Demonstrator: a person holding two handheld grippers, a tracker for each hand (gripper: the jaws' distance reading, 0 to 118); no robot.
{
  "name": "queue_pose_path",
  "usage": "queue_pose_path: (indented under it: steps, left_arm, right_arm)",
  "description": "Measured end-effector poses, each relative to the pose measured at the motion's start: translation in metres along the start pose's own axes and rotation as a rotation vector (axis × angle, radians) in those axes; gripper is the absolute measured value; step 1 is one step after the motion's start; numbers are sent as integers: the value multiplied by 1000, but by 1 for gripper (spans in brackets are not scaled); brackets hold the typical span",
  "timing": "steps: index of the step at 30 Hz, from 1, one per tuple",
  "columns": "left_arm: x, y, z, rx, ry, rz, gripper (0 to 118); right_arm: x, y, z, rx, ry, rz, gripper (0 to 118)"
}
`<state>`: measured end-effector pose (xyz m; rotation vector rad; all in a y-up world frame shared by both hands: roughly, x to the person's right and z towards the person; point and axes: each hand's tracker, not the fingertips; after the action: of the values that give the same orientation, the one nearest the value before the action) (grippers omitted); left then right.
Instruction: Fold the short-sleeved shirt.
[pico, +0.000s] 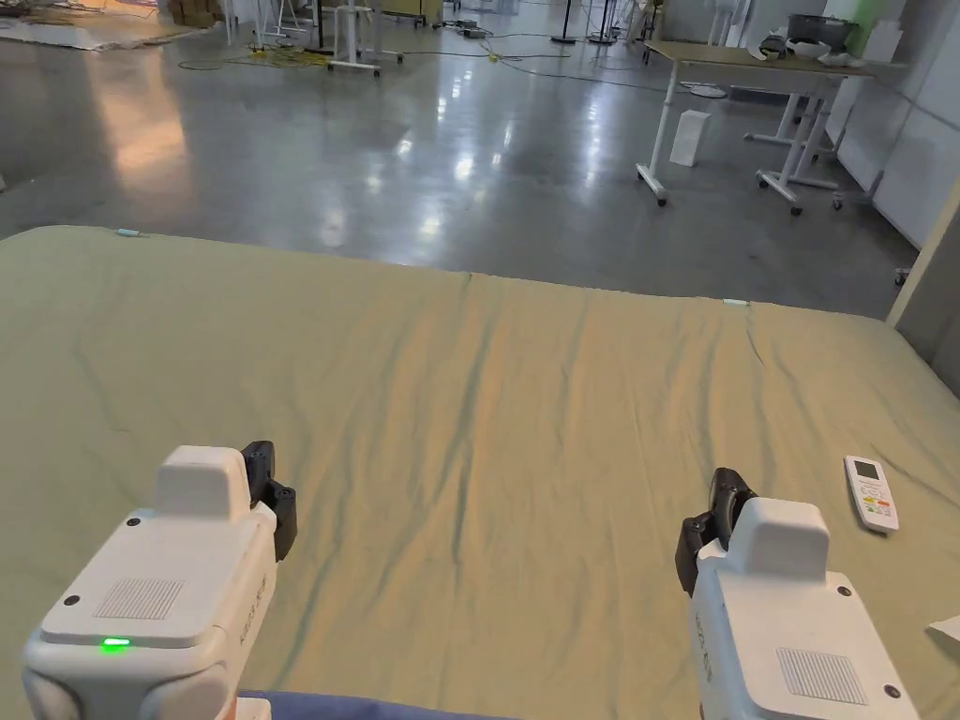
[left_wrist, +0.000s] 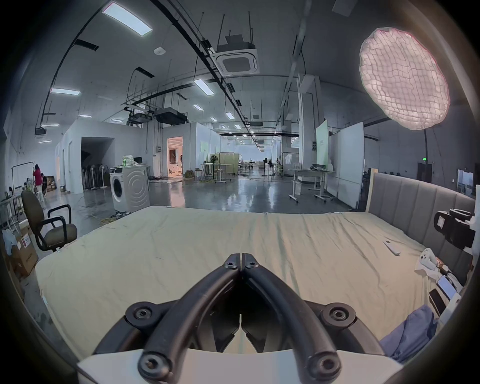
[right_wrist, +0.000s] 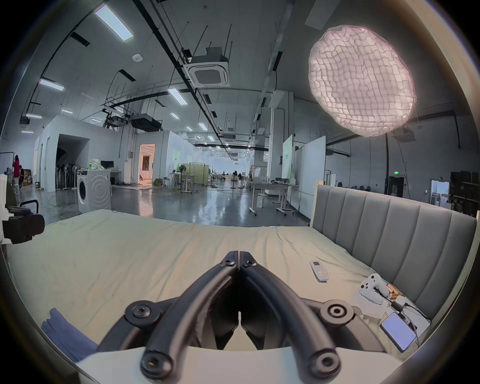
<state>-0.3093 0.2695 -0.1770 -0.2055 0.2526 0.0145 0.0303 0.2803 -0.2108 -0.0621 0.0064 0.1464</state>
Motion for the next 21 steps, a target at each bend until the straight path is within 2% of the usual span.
queue_pose_path:
  steps: [5, 8, 12, 16, 17, 18, 21]
  left_arm:
    - [-30, 2, 8, -104, -117, 53, 0]
    - [-56, -4, 4, -216, -127, 29, 0]
    - [-108, -29, -17, -470, -206, 169, 0]
    - [-146, -63, -35, -659, -255, 212, 3]
    - [-158, -73, -40, -710, -287, 260, 14]
    - [-167, -82, -46, -762, -323, 318, 35]
    - [-190, -108, -58, -903, -403, 435, 77]
  right_arm:
    - [3, 0, -2, -13, 14, 1, 0]
    - [5, -2, -3, -23, 22, 15, 0]
    - [8, -7, -5, -57, 18, 38, 0]
    - [12, -12, -5, -102, 30, 11, 0]
    - [12, -13, -4, -103, 32, 14, 0]
    - [11, -14, -4, -110, 33, 18, 0]
    - [11, -18, -4, -135, 40, 11, 0]
